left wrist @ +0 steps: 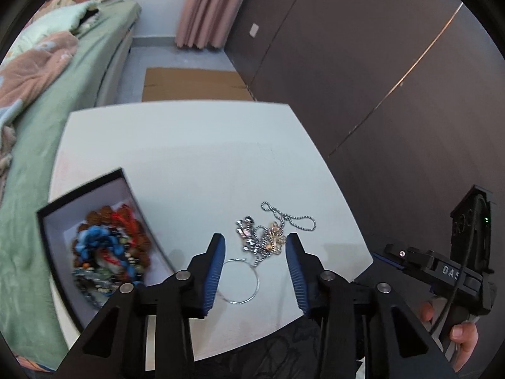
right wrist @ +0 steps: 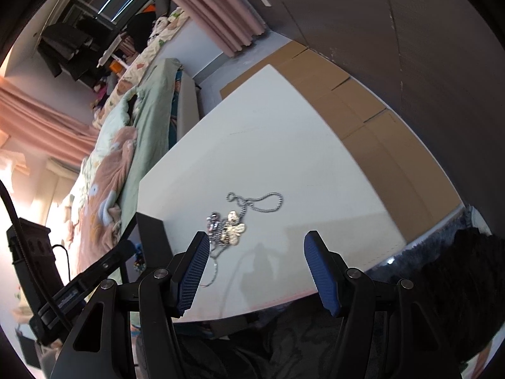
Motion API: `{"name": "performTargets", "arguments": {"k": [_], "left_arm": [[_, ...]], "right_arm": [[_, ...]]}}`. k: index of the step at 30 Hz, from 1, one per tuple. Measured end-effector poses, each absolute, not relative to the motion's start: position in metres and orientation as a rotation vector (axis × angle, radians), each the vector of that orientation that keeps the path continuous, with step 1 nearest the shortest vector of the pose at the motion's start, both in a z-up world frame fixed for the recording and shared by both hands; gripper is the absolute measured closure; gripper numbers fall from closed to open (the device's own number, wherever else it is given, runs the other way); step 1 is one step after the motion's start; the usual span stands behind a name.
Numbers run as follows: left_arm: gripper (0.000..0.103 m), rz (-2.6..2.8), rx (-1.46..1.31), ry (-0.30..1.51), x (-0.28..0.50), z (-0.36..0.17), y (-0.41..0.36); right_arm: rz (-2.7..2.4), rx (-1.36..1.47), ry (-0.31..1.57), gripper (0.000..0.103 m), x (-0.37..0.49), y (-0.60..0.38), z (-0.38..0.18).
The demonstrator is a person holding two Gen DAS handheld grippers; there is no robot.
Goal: Organize jewelry
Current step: 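Reach the left gripper to the silver chain with charms and close on it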
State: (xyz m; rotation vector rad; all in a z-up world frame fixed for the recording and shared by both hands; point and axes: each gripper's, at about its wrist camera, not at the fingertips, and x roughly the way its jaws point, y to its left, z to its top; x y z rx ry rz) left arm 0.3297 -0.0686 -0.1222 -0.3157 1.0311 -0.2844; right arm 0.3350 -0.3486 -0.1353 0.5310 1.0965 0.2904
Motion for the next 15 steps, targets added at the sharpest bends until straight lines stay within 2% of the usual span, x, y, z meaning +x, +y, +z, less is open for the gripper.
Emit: {"name": "performTargets", "arguments": {"k": [3, 13, 15], "left_arm": [[0.068, -0.281, -0.313, 1.059, 0.336, -0.131, -0.079], [0.07, -0.241, -0.25, 1.121, 0.358, -0.155, -0.109], [0.074, -0.226, -0.234, 1.134, 0.363, -0.161, -0.114]], "right_arm": [[0.285, 0.541, 1.098, 0.04, 0.336, -0.356, -0.14], [0.255, 0.581, 1.094, 0.04, 0.336, -0.387, -0.15], [0.247, 0.591, 1.095, 0.04, 0.335, -0.392, -0.153]]}}
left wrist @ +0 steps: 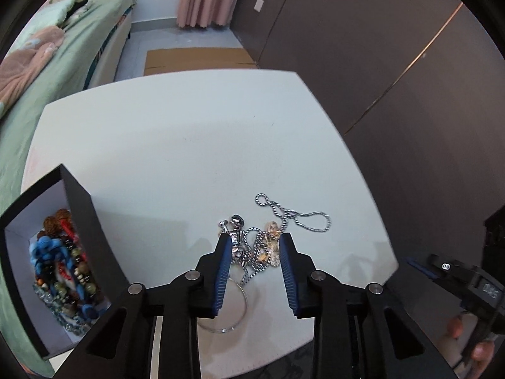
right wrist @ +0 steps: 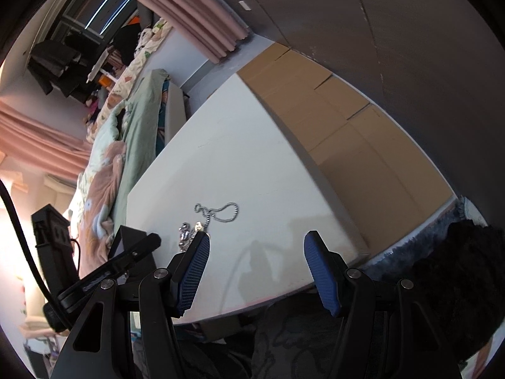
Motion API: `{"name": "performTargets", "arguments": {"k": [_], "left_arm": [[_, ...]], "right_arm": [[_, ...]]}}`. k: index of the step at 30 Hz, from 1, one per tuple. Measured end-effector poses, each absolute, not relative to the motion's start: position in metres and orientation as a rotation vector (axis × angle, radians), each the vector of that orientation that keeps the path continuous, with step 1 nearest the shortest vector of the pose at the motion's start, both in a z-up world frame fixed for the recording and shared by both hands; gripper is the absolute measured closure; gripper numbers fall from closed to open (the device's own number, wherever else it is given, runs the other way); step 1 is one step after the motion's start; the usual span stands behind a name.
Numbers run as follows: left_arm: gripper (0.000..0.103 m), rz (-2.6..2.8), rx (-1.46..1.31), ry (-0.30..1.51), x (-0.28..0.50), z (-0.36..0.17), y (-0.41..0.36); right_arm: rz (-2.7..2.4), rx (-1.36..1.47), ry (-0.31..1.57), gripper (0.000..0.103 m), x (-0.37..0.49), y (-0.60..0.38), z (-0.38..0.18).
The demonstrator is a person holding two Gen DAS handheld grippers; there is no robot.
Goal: Organize jewelry
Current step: 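Reach the left gripper to the silver chain with charms and close on it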
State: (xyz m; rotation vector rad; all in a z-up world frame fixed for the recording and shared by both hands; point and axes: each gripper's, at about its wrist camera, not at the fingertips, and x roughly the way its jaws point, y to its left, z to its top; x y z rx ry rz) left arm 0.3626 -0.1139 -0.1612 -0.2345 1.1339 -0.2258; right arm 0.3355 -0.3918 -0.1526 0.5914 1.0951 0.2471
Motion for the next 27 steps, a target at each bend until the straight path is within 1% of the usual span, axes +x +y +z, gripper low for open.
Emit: {"name": "performTargets", "arguments": {"k": [1, 2, 10, 13, 15, 16, 17, 27], "left_arm": [[0.077, -0.217, -0.229, 1.142, 0.364, -0.165, -0.115], [0.078, -0.201, -0.215, 1.15, 0.367, -0.17, -0.117], [0.078, -0.154, -0.146, 1.167, 0.369, -0.191, -0.124], [0.078, -0.17, -0.093, 1.135, 0.365, -0.19, -0.127], [0.079, -0.184, -0.109, 1.132, 0.364, -0.191, -0.122], [0.085, -0.182, -0.109, 1.132, 0.364, -0.191, -0.12], [0.087, -0.181, -0.104, 1.132, 0.364, -0.191, -0.119], [0.089, -0.219, -0.136, 1.117, 0.358, -0.182, -0.112]], "right_arm": [[0.243, 0.596, 1.095, 0.04, 0.335, -0.395, -0.154], [0.241, 0.599, 1.096, 0.04, 0.335, -0.397, -0.155], [0.216, 0.617, 1.099, 0.04, 0.332, -0.411, -0.16], [0.214, 0.623, 1.1, 0.04, 0.332, -0.412, -0.161], [0.216, 0.623, 1.101, 0.04, 0.332, -0.412, -0.162], [0.218, 0.621, 1.103, 0.04, 0.332, -0.411, -0.162], [0.221, 0.62, 1.104, 0.04, 0.332, -0.41, -0.163], [0.229, 0.605, 1.112, 0.04, 0.332, -0.402, -0.16]]}}
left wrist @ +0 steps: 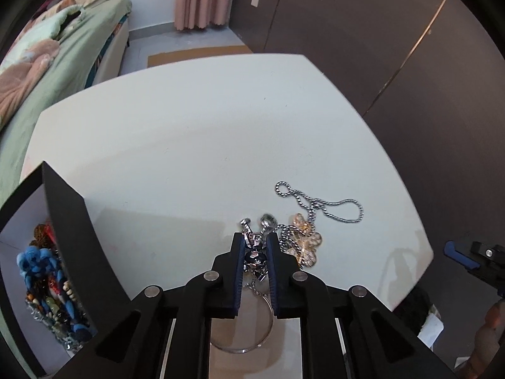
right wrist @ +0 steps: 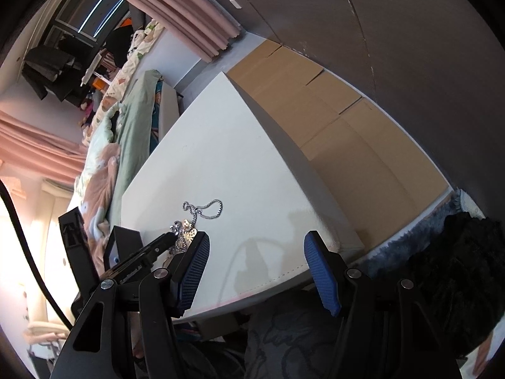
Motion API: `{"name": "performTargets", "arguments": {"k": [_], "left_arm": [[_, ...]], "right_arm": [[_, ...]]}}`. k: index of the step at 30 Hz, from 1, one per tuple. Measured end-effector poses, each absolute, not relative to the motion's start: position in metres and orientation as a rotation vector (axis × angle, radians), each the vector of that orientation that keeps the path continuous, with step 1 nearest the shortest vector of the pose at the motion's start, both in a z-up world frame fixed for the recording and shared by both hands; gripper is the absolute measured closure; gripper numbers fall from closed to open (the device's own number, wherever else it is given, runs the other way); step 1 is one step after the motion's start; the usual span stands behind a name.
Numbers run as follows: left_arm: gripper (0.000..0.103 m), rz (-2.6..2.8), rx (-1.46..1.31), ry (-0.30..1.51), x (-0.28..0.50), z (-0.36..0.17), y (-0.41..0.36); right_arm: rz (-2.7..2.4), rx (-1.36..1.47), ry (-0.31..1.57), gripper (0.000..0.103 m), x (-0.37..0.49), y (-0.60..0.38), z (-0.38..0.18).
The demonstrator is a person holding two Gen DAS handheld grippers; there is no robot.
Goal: Organize jewelry
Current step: 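Reach the left gripper to the silver chain with charms and close on it, then lift the silver chain with the left gripper while the right gripper grasps the gold butterfly brooch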
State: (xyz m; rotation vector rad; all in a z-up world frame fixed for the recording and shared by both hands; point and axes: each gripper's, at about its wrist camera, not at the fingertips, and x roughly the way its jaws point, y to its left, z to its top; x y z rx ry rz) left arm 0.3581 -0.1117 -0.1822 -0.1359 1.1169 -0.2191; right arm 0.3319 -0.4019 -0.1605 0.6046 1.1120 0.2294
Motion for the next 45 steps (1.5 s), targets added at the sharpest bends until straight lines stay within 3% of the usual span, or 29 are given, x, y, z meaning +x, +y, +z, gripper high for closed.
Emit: {"name": "performTargets", "arguments": {"k": [45], "left_arm": [[0.09, -0.305, -0.289, 0.503, 0.281, 0.099, -0.012]], "right_arm": [[0.37, 0.511, 1.221, 0.04, 0.366, -0.29, -0.16]]}}
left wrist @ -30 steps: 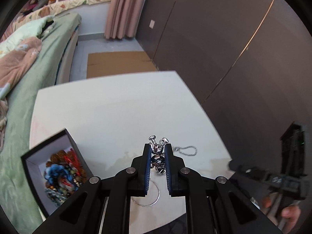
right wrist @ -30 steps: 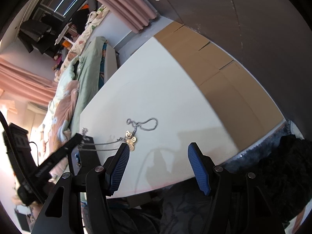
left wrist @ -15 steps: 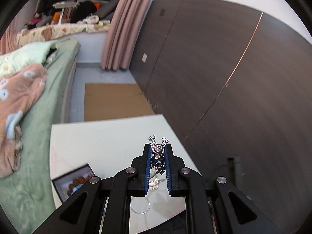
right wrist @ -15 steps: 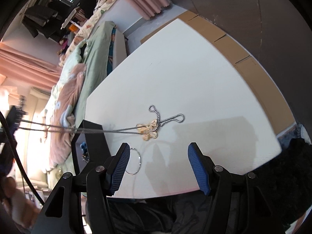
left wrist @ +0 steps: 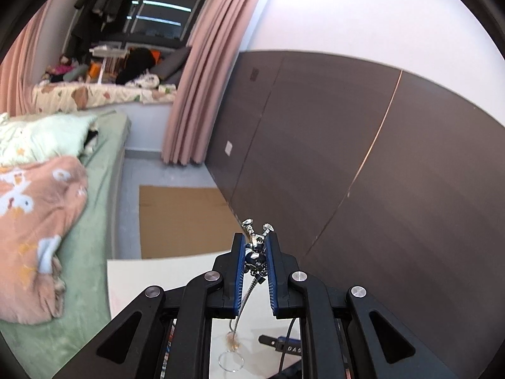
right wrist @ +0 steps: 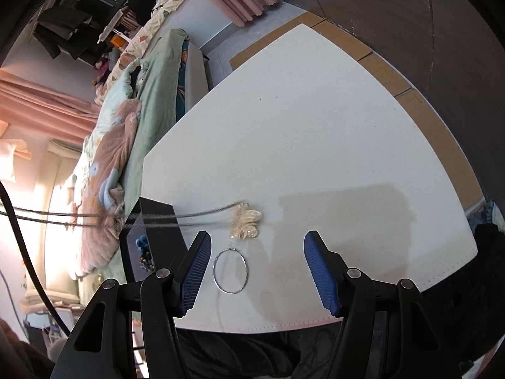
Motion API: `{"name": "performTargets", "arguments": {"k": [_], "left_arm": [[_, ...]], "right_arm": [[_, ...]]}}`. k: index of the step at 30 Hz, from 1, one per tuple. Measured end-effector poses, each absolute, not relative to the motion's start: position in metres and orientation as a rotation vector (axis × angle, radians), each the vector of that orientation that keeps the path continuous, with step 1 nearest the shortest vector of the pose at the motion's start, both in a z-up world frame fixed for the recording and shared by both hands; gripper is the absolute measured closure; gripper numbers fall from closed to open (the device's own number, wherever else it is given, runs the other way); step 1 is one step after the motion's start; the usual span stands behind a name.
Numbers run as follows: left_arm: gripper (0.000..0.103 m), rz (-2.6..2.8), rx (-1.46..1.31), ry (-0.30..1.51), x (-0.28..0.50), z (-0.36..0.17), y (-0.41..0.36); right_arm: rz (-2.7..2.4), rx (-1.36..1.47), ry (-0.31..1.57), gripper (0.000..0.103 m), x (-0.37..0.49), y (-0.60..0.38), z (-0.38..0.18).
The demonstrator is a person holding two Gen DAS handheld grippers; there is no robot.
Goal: Organize jewelry
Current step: 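Lift the silver chain with the left gripper while the right gripper grasps the gold butterfly brooch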
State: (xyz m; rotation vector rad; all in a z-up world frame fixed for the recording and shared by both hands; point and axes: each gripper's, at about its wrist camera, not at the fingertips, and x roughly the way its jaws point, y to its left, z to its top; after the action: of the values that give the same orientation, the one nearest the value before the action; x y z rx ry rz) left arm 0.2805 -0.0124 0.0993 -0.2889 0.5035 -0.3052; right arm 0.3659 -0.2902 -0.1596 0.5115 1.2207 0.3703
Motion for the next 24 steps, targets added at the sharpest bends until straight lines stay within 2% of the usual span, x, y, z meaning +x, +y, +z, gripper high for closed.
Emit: {"name": "performTargets", "arguments": {"k": [6, 8, 16, 24], "left_arm": [[0.091, -0.269, -0.283, 0.446, 0.273, 0.122, 0.007], [0.103, -0.256, -0.284, 0.44, 0.27, 0.124, 0.014], [0.103, -0.196, -0.295, 0.419, 0.262, 0.127, 0.042], [0.103, -0.133, -0.311, 0.52, 0.268, 0.092, 0.056]], "right_arm": [[0.378, 0.487, 1.242, 0.04, 0.372, -0.276, -0.164], [0.39, 0.478, 1.249, 0.04, 0.374, -0.269, -0.165], [0.437, 0.432, 1.291, 0.04, 0.377, -0.233, -0.178], [0.448, 0.287, 1.328, 0.04, 0.38, -0.198, -0.185]]}}
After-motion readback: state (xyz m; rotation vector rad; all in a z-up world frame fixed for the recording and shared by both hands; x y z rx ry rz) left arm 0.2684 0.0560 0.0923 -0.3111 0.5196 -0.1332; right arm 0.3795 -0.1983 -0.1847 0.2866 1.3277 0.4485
